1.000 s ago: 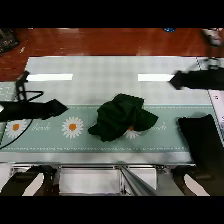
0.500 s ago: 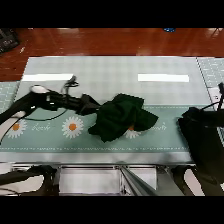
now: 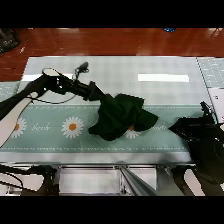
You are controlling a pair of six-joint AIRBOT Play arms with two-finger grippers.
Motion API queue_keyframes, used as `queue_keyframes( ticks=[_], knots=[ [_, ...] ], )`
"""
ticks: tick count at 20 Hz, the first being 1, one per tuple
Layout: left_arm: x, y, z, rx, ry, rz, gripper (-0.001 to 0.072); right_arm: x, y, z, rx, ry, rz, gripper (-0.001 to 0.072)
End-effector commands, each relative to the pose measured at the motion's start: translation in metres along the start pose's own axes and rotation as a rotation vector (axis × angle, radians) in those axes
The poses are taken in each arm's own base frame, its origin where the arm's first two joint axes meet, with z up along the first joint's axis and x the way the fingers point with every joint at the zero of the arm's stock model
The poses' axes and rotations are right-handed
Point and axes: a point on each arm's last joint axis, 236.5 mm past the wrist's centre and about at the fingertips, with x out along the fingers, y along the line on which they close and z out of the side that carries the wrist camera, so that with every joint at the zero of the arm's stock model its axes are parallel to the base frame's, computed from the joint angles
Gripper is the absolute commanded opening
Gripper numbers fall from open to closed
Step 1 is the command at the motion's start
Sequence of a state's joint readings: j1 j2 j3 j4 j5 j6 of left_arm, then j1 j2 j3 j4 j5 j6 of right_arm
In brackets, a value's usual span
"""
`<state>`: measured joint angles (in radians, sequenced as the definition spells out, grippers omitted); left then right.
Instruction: Fold the shirts.
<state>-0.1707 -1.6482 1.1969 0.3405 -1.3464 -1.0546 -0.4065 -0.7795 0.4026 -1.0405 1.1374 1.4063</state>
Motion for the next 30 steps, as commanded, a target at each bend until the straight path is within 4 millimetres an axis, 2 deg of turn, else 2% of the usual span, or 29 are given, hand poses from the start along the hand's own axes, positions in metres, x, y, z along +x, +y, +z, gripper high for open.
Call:
queue_keyframes(
  ticks=[1, 2, 5, 7, 9, 11, 14, 17, 21, 23, 24, 26, 28, 30],
  knots=[
    [-0.040, 0.004, 0.031, -0.009, -0.111, 0.027, 0.0018, 0.012, 0.019, -0.002, 0.042, 0.026, 0.107, 0.0405],
    [-0.048, 0.009, 0.033, -0.015, -0.126, 0.038, 0.0017, 0.014, 0.024, 0.001, 0.042, 0.028, 0.137, 0.0404],
    [-0.061, 0.041, 0.025, -0.061, -0.099, 0.150, 0.0018, 0.014, 0.027, 0.040, 0.049, -0.027, 0.139, 0.0403],
    [-0.061, 0.058, 0.013, -0.063, -0.052, 0.225, 0.0018, 0.013, 0.041, 0.066, 0.038, -0.028, 0.185, 0.0403],
    [-0.060, 0.063, 0.009, -0.056, -0.035, 0.250, 0.0018, 0.024, 0.058, 0.086, -0.014, -0.002, 0.185, 0.0403],
    [-0.060, 0.063, 0.009, -0.057, -0.035, 0.250, 0.0018, 0.047, 0.085, 0.098, -0.087, 0.046, 0.186, 0.0403],
    [-0.060, 0.063, 0.009, -0.057, -0.034, 0.249, 0.0018, 0.087, 0.120, 0.106, -0.151, 0.137, 0.189, 0.0403],
    [-0.060, 0.063, 0.009, -0.057, -0.034, 0.249, 0.0018, 0.118, 0.142, 0.111, -0.184, 0.209, 0.192, 0.0403],
    [-0.060, 0.063, 0.010, -0.057, -0.035, 0.249, 0.0018, 0.144, 0.158, 0.104, -0.205, 0.301, 0.195, 0.0403],
    [-0.060, 0.063, 0.010, -0.057, -0.036, 0.249, 0.0018, 0.148, 0.165, 0.102, -0.223, 0.316, 0.199, 0.0395],
    [-0.060, 0.063, 0.010, -0.057, -0.038, 0.251, 0.0018, 0.148, 0.168, 0.102, -0.233, 0.313, 0.203, 0.0323],
    [-0.061, 0.064, 0.013, -0.055, -0.049, 0.255, 0.0018, 0.142, 0.180, 0.102, -0.305, 0.315, 0.223, 0.0037],
    [-0.072, 0.060, 0.022, -0.054, -0.085, 0.257, 0.0018, 0.127, 0.194, 0.107, -0.356, 0.318, 0.246, 0.0023],
    [-0.101, 0.040, 0.044, -0.016, -0.171, 0.260, 0.0018, 0.096, 0.208, 0.131, -0.423, 0.249, 0.237, 0.0023]
  ],
)
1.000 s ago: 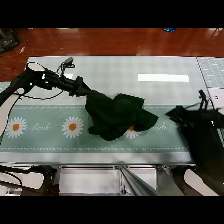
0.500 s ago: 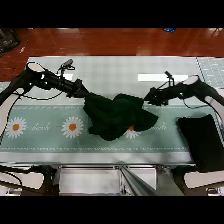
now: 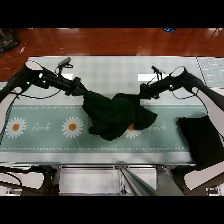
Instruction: Fold the shirts.
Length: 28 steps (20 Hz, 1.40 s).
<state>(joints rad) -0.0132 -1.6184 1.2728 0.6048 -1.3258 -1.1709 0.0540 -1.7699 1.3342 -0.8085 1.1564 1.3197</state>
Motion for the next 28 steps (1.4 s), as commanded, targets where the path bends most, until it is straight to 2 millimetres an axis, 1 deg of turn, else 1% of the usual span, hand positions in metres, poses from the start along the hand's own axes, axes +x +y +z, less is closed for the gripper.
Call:
queue_keyframes(
  ticks=[1, 2, 3, 4, 5, 6, 7, 8, 9, 10, 11, 12, 13, 15, 16, 17, 18, 19, 21, 22, 23, 24, 25, 26, 27, 28],
  knots=[
    [-0.050, -0.025, 0.037, 0.055, -0.152, -0.004, 0.0018, -0.051, 0.028, 0.026, -0.116, -0.077, -0.035, 0.0022],
    [-0.077, -0.045, 0.052, 0.112, -0.229, -0.019, 0.0018, -0.083, 0.040, 0.045, -0.152, -0.160, -0.066, 0.0022],
    [-0.108, -0.072, 0.067, 0.180, -0.316, -0.045, 0.0018, -0.117, 0.055, 0.061, -0.188, -0.248, -0.086, 0.0022],
    [-0.143, -0.104, 0.080, 0.241, -0.414, -0.074, 0.0018, -0.158, 0.077, 0.077, -0.233, -0.353, -0.094, 0.0022],
    [-0.179, -0.140, 0.086, 0.329, -0.508, -0.100, 0.0018, -0.198, 0.100, 0.087, -0.281, -0.451, -0.095, 0.0023],
    [-0.209, -0.170, 0.086, 0.409, -0.582, -0.106, 0.0018, -0.243, 0.128, 0.091, -0.333, -0.559, -0.093, 0.0022],
    [-0.239, -0.199, 0.082, 0.487, -0.653, -0.087, 0.0018, -0.283, 0.152, 0.089, -0.384, -0.656, -0.093, 0.0022],
    [-0.264, -0.223, 0.074, 0.556, -0.711, -0.066, 0.0018, -0.325, 0.177, 0.081, -0.435, -0.757, -0.095, 0.0023],
    [-0.287, -0.244, 0.064, 0.616, -0.765, -0.036, 0.0018, -0.361, 0.197, 0.069, -0.477, -0.841, -0.104, 0.0022],
    [-0.309, -0.260, 0.053, 0.671, -0.819, 0.012, 0.0018, -0.396, 0.214, 0.051, -0.519, -0.923, -0.127, 0.0022],
    [-0.329, -0.271, 0.041, 0.714, -0.871, 0.075, 0.0018, -0.424, 0.227, 0.032, -0.553, -0.992, -0.159, 0.0022],
    [-0.346, -0.279, 0.029, 0.742, -0.917, 0.135, 0.0018, -0.452, 0.237, 0.011, -0.582, -1.063, -0.202, 0.0022],
    [-0.362, -0.285, 0.016, 0.764, -0.967, 0.202, 0.0018, -0.474, 0.243, -0.010, -0.601, -1.120, -0.249, 0.0022],
    [-0.390, -0.288, -0.007, 0.788, -1.050, 0.371, 0.0018, -0.517, 0.247, -0.054, -0.592, -1.240, -0.351, 0.0023],
    [-0.403, -0.291, -0.019, 0.795, -1.091, 0.443, 0.0018, -0.533, 0.249, -0.074, -0.589, -1.290, -0.390, 0.0022],
    [-0.414, -0.298, -0.031, 0.789, -1.138, 0.487, 0.0018, -0.546, 0.251, -0.094, -0.582, -1.329, -0.415, 0.0022],
    [-0.416, -0.308, -0.043, 0.795, -1.164, 0.494, 0.0018, -0.553, 0.253, -0.113, -0.581, -1.350, -0.433, 0.0022],
    [-0.414, -0.321, -0.058, 0.824, -1.176, 0.498, 0.0018, -0.556, 0.254, -0.131, -0.584, -1.355, -0.445, 0.0022],
    [-0.408, -0.345, -0.088, 0.889, -1.195, 0.518, 0.0018, -0.550, 0.253, -0.160, -0.587, -1.325, -0.457, 0.0023],
    [-0.408, -0.351, -0.104, 0.913, -1.205, 0.569, 0.0018, -0.544, 0.249, -0.174, -0.578, -1.292, -0.467, 0.0023],
    [-0.409, -0.351, -0.118, 0.925, -1.210, 0.628, 0.0018, -0.537, 0.242, -0.185, -0.566, -1.253, -0.486, 0.0022],
    [-0.411, -0.348, -0.131, 0.906, -1.214, 0.673, 0.0018, -0.530, 0.233, -0.193, -0.547, -1.215, -0.507, 0.0023],
    [-0.409, -0.341, -0.141, 0.888, -1.202, 0.700, 0.0018, -0.524, 0.219, -0.200, -0.517, -1.177, -0.541, 0.0022],
    [-0.405, -0.328, -0.148, 0.870, -1.168, 0.724, 0.0019, -0.519, 0.206, -0.204, -0.473, -1.153, -0.566, 0.0023],
    [-0.396, -0.306, -0.151, 0.830, -1.111, 0.751, 0.0019, -0.513, 0.188, -0.207, -0.419, -1.135, -0.594, 0.0022],
    [-0.387, -0.278, -0.150, 0.768, -1.047, 0.782, 0.0019, -0.504, 0.173, -0.208, -0.376, -1.109, -0.610, 0.0022]
  ],
)
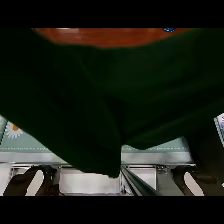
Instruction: Fold the shirts.
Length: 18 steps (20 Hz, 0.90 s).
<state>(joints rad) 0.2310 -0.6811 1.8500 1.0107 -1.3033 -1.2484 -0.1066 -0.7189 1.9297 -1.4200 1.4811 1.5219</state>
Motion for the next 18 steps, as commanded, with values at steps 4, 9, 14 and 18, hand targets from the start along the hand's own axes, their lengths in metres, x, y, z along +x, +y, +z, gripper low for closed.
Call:
queue_keyframes(
  ticks=[4, 9, 14, 18],
  knots=[
    [0.033, 0.042, -0.188, -0.113, 0.502, 0.138, 0.0019, 0.034, -0.013, -0.140, 0.116, 0.373, -0.053, 0.0022],
    [0.125, 0.050, -0.351, -0.356, 0.765, 0.137, 0.0019, 0.111, 0.009, -0.247, 0.224, 0.591, 0.060, 0.0022],
    [0.210, 0.012, -0.437, -0.695, 0.927, -0.014, 0.0019, 0.193, -0.014, -0.332, 0.256, 0.792, -0.010, 0.0023],
    [0.251, -0.002, -0.469, -0.865, 0.992, -0.068, 0.0019, 0.264, -0.029, -0.394, 0.281, 0.902, -0.050, 0.0023]
  ],
)
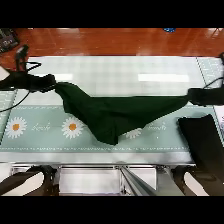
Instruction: Fold the shirts.
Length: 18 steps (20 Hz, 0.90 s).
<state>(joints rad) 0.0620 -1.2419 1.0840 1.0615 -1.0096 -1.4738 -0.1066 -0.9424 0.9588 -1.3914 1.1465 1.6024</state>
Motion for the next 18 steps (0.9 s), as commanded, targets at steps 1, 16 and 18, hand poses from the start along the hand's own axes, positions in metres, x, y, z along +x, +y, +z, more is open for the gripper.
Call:
queue_keyframes(
  ticks=[1, 16, 18],
  knots=[
    [0.050, -0.006, 0.008, -0.144, 0.070, -0.104, 0.0021, 0.084, -0.019, 0.008, 0.045, 0.088, -0.033, 0.0023],
    [-0.033, -0.018, -0.107, -0.189, 0.250, -0.224, 0.0511, 0.014, -0.162, 0.023, 0.413, 0.020, -0.148, 0.0408],
    [-0.010, -0.045, -0.176, -0.217, 0.396, -0.324, 0.0511, 0.033, -0.155, -0.014, 0.443, 0.053, -0.103, 0.0408]
  ],
)
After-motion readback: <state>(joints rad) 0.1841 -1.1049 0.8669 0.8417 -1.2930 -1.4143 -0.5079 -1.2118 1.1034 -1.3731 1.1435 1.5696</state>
